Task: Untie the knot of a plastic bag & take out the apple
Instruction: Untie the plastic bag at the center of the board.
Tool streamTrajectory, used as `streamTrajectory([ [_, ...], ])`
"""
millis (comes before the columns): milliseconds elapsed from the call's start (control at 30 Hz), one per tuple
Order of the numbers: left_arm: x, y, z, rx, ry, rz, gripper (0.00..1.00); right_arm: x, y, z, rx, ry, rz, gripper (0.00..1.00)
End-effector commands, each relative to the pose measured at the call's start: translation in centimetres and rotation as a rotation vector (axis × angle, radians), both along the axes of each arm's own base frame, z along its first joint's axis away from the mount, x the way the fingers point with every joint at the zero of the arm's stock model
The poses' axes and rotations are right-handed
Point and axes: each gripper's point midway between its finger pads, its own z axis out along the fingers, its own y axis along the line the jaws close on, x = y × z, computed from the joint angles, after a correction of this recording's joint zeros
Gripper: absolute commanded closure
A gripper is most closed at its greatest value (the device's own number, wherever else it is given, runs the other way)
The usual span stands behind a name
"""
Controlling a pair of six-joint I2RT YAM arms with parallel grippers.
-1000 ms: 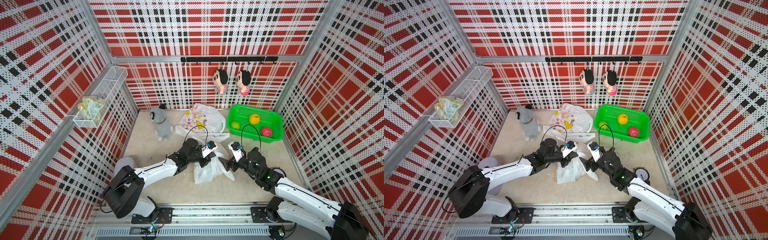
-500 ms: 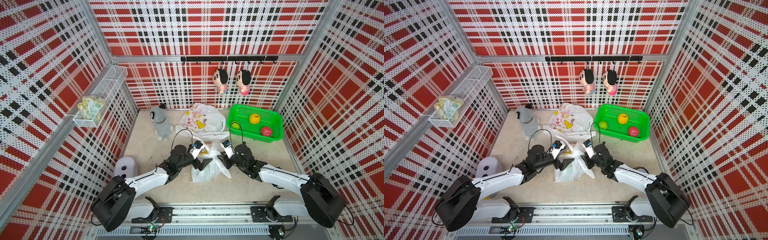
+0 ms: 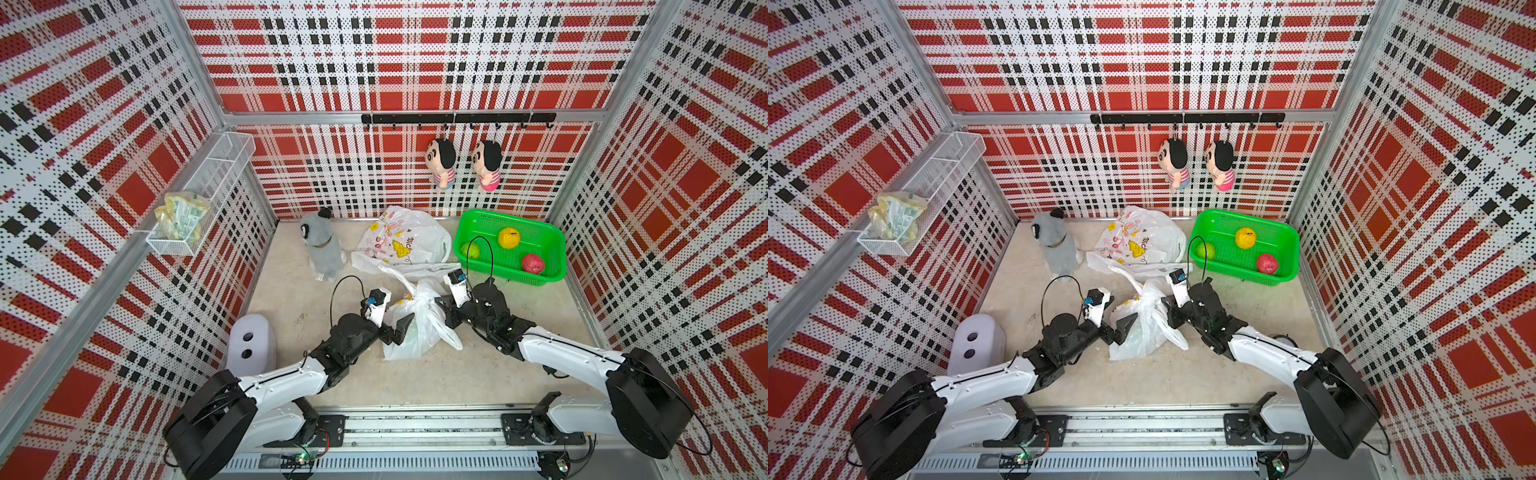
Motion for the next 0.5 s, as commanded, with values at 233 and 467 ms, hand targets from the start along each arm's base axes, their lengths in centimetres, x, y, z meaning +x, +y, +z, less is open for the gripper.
streamTrajectory([
  [233, -1.6, -0.8, 1.3, -0.031, -0.046, -0.035, 0.01, 0.4, -0.1, 5.3, 0.086, -0.128, -0.019, 1.00],
  [467, -0.7, -2.7, -0.5, 0.022, -0.014, -0.074, 0.06, 0.1, 0.3, 4.8, 0.096, -0.129, 0.008, 1.00],
])
